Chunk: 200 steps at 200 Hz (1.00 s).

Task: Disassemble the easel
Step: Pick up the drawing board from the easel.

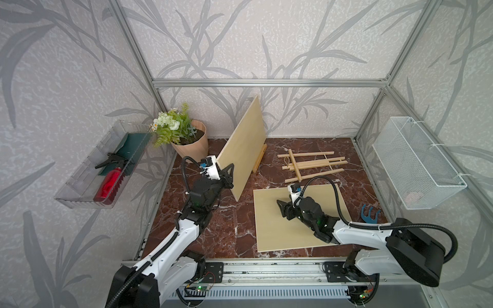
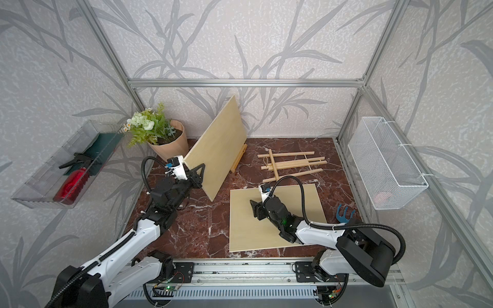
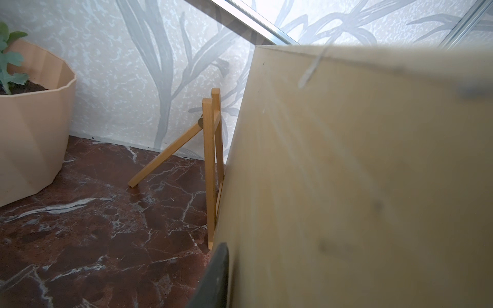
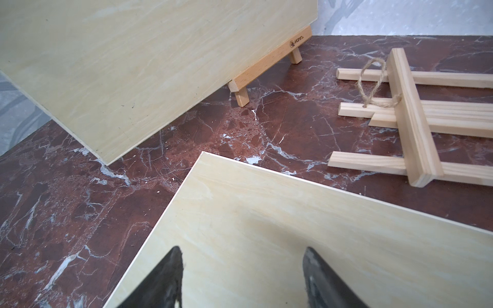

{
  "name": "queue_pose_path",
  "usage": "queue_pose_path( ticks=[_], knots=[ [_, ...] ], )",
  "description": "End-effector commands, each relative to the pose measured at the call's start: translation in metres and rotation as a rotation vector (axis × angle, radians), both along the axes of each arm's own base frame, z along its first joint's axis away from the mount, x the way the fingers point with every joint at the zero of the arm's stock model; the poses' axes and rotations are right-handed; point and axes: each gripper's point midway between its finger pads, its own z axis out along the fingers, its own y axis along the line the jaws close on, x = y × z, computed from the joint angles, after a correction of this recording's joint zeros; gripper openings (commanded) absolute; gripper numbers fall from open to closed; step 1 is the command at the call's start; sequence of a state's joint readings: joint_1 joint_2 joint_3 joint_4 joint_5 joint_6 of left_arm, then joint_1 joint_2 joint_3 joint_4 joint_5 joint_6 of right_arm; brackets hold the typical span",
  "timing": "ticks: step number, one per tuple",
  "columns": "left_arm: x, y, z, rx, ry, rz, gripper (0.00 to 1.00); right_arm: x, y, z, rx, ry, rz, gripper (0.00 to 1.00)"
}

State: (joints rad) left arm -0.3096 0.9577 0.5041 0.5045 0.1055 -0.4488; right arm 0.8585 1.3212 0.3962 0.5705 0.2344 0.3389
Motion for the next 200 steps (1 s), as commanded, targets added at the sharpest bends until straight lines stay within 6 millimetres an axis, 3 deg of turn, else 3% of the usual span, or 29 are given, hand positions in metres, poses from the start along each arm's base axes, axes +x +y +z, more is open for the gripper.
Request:
queue_pose_path(
  ticks=[1, 50, 104, 168, 200],
  knots=[
    [-0.03, 0.016, 0.135, -0.144, -0.407, 0.045, 0.0, 0.004, 0.007, 0.01, 0.011, -0.023, 0.01, 0.7],
    [-0.036, 0.017, 0.155, -0.164, -0.442, 0.05, 0.0, 0.004, 0.007, 0.009, 0.01, -0.022, 0.013, 0.7],
    [-0.028, 0.02, 0.132, -0.176, -0.394, 0.079, 0.0, 0.003, 0.007, 0.011, 0.013, -0.023, 0.016, 0.7],
    [-0.029, 0.018, 0.132, -0.186, -0.404, 0.06, 0.0, 0.003, 0.008, 0.011, 0.017, -0.024, 0.018, 0.7],
    [-0.037, 0.019, 0.147, -0.177, -0.449, 0.059, 0.0, 0.003, 0.008, 0.011, 0.018, -0.022, 0.019, 0.7]
  ],
)
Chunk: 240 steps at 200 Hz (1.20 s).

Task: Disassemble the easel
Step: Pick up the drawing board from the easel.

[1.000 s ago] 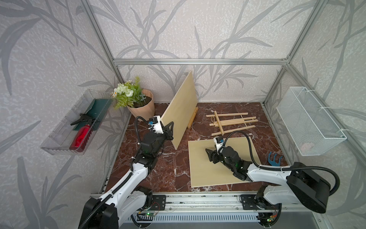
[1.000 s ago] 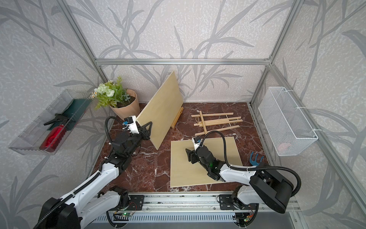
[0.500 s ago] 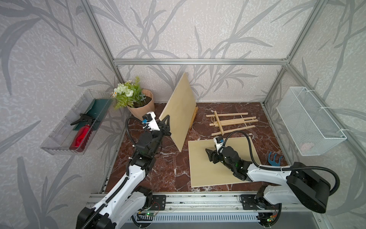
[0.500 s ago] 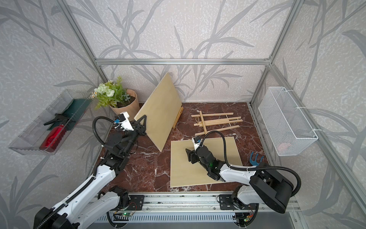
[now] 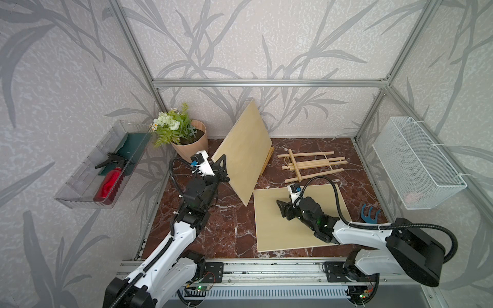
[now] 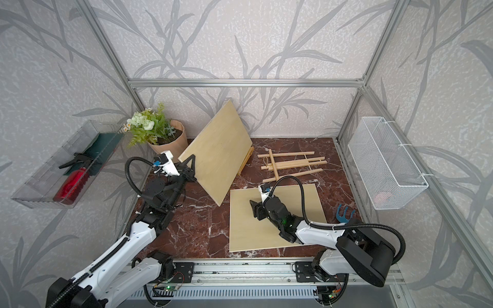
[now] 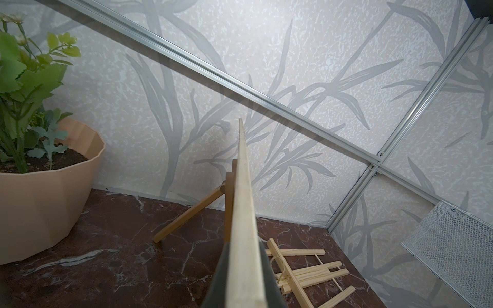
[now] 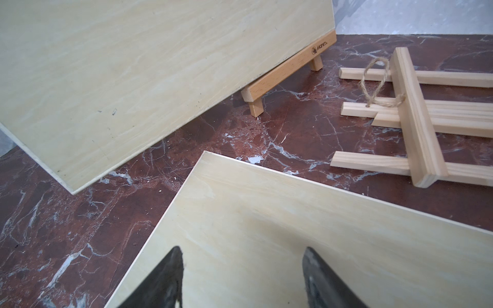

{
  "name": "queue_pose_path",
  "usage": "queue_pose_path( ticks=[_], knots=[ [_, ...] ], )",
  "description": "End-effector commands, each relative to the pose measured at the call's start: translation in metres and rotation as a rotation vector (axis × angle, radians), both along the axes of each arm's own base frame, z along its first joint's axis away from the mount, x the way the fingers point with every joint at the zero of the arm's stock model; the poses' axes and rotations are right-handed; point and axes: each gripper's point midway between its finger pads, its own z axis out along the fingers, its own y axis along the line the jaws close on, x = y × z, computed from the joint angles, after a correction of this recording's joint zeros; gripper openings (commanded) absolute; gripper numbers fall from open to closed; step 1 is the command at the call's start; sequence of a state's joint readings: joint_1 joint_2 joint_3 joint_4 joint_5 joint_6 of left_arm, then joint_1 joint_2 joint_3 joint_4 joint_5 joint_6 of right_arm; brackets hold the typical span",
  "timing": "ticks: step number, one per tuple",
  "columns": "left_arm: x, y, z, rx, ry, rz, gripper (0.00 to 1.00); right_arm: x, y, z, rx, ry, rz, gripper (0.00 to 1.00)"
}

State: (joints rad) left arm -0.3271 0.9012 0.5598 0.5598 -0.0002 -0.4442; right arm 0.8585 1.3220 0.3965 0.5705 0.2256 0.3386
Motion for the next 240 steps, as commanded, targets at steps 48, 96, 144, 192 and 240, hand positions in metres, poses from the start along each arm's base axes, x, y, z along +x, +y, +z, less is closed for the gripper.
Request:
queue_pose_path(
  ticks=[48, 96, 144, 192, 240],
  knots=[
    [-0.037, 0.007, 0.119, -0.129, -0.366, -0.025, 0.0, 0.004, 0.008, 0.01, 0.015, -0.024, 0.016, 0.7],
    [-0.047, 0.007, 0.149, -0.142, -0.42, -0.041, 0.0, 0.004, 0.009, 0.01, 0.013, -0.025, 0.02, 0.7],
    [-0.057, 0.011, 0.164, -0.154, -0.444, -0.032, 0.0, 0.004, 0.01, 0.009, 0.014, -0.024, 0.022, 0.7],
    [-0.069, 0.018, 0.182, -0.164, -0.478, -0.015, 0.0, 0.004, 0.009, 0.009, 0.013, -0.023, 0.021, 0.69],
    [-0.083, 0.025, 0.202, -0.159, -0.521, 0.01, 0.0, 0.004, 0.009, 0.007, 0.009, -0.022, 0.021, 0.69]
  ],
)
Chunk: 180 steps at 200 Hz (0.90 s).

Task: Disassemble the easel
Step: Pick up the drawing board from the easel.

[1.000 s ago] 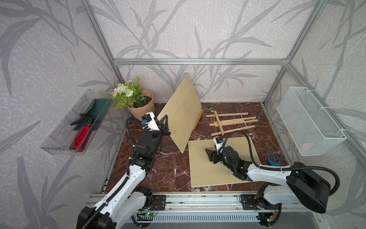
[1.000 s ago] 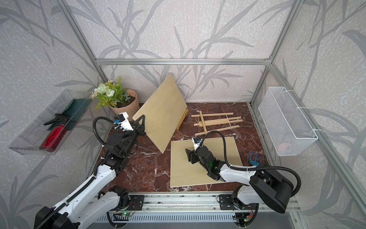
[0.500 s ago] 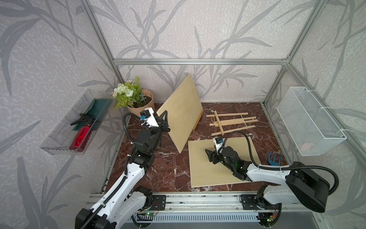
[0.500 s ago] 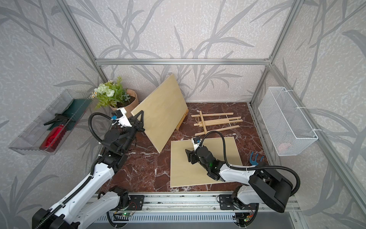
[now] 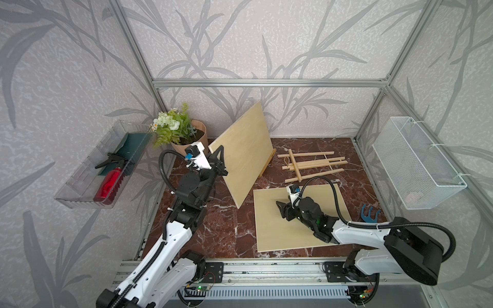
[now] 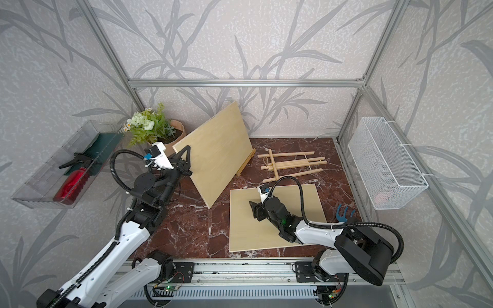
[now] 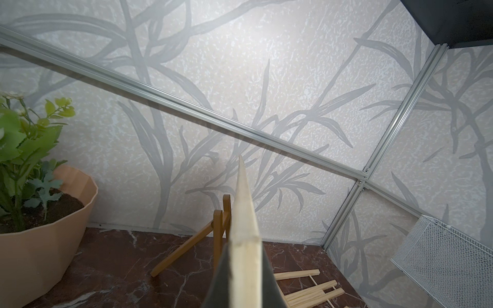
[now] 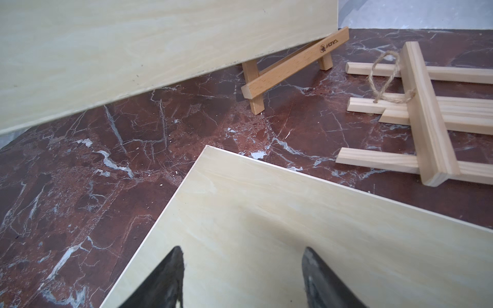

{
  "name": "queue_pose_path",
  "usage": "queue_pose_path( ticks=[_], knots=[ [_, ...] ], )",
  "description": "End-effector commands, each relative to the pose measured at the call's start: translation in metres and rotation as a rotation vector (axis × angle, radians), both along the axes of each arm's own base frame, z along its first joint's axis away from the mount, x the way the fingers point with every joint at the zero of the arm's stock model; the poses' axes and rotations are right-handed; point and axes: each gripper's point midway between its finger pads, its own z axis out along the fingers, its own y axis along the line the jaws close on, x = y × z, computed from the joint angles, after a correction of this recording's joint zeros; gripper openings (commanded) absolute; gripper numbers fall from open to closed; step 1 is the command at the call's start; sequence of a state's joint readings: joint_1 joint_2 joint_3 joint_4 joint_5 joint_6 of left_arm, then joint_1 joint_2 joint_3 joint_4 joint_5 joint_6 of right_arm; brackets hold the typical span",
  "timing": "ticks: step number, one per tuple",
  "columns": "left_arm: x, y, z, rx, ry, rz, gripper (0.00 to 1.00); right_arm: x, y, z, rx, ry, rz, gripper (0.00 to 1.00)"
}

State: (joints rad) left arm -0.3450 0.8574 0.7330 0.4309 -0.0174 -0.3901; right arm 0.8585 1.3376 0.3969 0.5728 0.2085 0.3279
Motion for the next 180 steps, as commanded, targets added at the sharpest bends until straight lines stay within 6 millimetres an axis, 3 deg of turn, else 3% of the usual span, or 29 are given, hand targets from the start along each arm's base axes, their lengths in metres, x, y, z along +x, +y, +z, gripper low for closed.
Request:
queue_pose_path(
  ticks=[1, 114, 180],
  knots=[
    [-0.07, 0.024, 0.134, -0.176, -0.427, -0.012, 0.0, 0.006, 0.007, 0.012, 0.022, -0.031, 0.002, 0.69],
    [-0.101, 0.03, 0.178, -0.246, -0.479, -0.067, 0.0, 0.005, 0.005, 0.016, 0.021, -0.043, -0.003, 0.69],
    [-0.121, 0.027, 0.204, -0.347, -0.466, -0.188, 0.0, 0.005, -0.011, 0.032, 0.034, -0.098, -0.054, 0.69]
  ],
)
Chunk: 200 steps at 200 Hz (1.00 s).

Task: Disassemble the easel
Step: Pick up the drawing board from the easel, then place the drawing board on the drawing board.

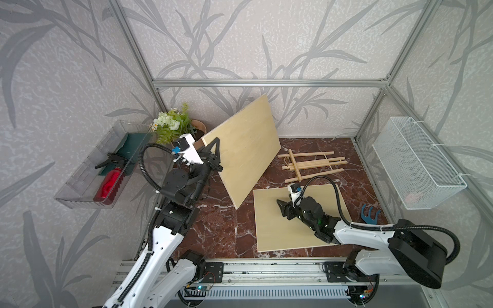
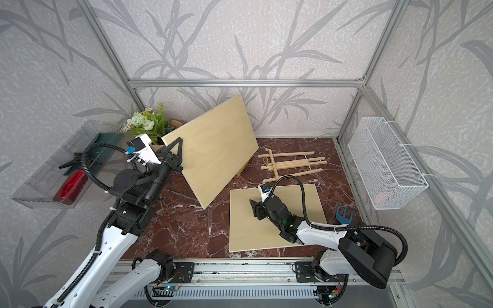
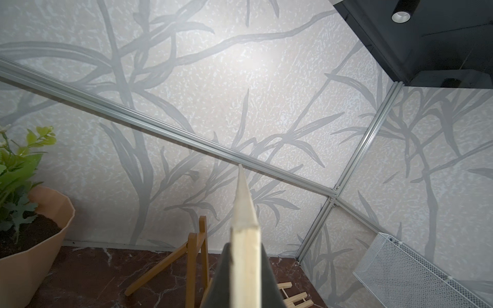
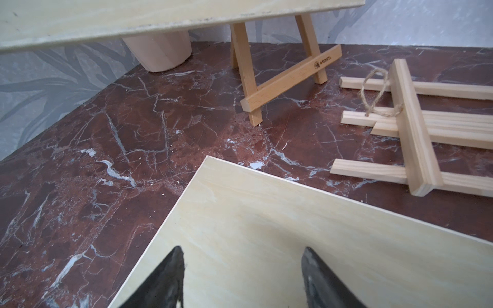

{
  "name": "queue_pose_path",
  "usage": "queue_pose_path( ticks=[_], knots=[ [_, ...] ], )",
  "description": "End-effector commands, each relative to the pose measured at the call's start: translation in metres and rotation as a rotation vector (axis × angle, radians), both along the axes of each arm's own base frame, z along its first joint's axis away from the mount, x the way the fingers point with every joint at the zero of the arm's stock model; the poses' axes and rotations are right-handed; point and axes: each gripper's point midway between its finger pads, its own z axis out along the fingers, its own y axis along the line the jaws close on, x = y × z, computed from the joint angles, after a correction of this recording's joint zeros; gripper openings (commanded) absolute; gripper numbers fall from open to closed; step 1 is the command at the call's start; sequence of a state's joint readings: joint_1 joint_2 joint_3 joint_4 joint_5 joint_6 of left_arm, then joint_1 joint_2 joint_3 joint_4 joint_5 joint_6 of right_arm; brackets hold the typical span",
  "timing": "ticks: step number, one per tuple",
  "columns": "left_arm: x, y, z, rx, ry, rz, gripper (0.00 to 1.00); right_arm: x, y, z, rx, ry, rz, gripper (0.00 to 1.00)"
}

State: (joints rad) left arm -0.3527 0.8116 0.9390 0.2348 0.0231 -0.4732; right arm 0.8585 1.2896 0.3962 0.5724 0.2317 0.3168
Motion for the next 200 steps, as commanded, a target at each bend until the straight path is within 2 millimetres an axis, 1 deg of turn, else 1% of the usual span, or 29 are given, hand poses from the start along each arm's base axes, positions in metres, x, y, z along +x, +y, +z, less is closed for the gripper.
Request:
queue_pose_path(
  ticks=[1, 33, 60, 77, 106, 122, 139, 147, 161, 200],
  knots=[
    [-0.093, 0.027, 0.138, -0.275, -0.427, -0.109, 0.0, 0.003, -0.008, 0.016, 0.014, -0.055, -0.039, 0.69],
    [-0.091, 0.02, 0.146, -0.297, -0.355, -0.17, 0.0, 0.003, -0.027, 0.031, 0.028, -0.101, -0.11, 0.69],
    [-0.082, 0.012, 0.146, -0.305, -0.285, -0.208, 0.0, 0.001, -0.055, 0.048, 0.042, -0.146, -0.216, 0.69],
    [-0.074, 0.007, 0.144, -0.32, -0.241, -0.229, 0.0, -0.001, -0.077, 0.057, 0.04, -0.174, -0.303, 0.69],
    [-0.06, -0.004, 0.138, -0.345, -0.172, -0.271, 0.0, -0.005, -0.124, 0.07, 0.023, -0.216, -0.499, 0.69],
    [-0.052, -0.01, 0.134, -0.357, -0.14, -0.295, 0.0, -0.009, -0.148, 0.073, 0.025, -0.227, -0.599, 0.69],
    [-0.041, -0.015, 0.126, -0.366, -0.102, -0.307, 0.0, -0.014, -0.166, 0.075, 0.04, -0.228, -0.668, 0.69],
    [-0.037, -0.018, 0.123, -0.37, -0.085, -0.316, 0.0, -0.016, -0.178, 0.076, 0.041, -0.233, -0.72, 0.69],
    [-0.027, -0.026, 0.114, -0.379, -0.041, -0.338, 0.0, -0.019, -0.187, 0.079, 0.06, -0.235, -0.744, 0.69],
    [-0.005, -0.043, 0.087, -0.426, 0.09, -0.396, 0.0, -0.026, -0.196, 0.097, 0.081, -0.277, -0.747, 0.68]
  ],
)
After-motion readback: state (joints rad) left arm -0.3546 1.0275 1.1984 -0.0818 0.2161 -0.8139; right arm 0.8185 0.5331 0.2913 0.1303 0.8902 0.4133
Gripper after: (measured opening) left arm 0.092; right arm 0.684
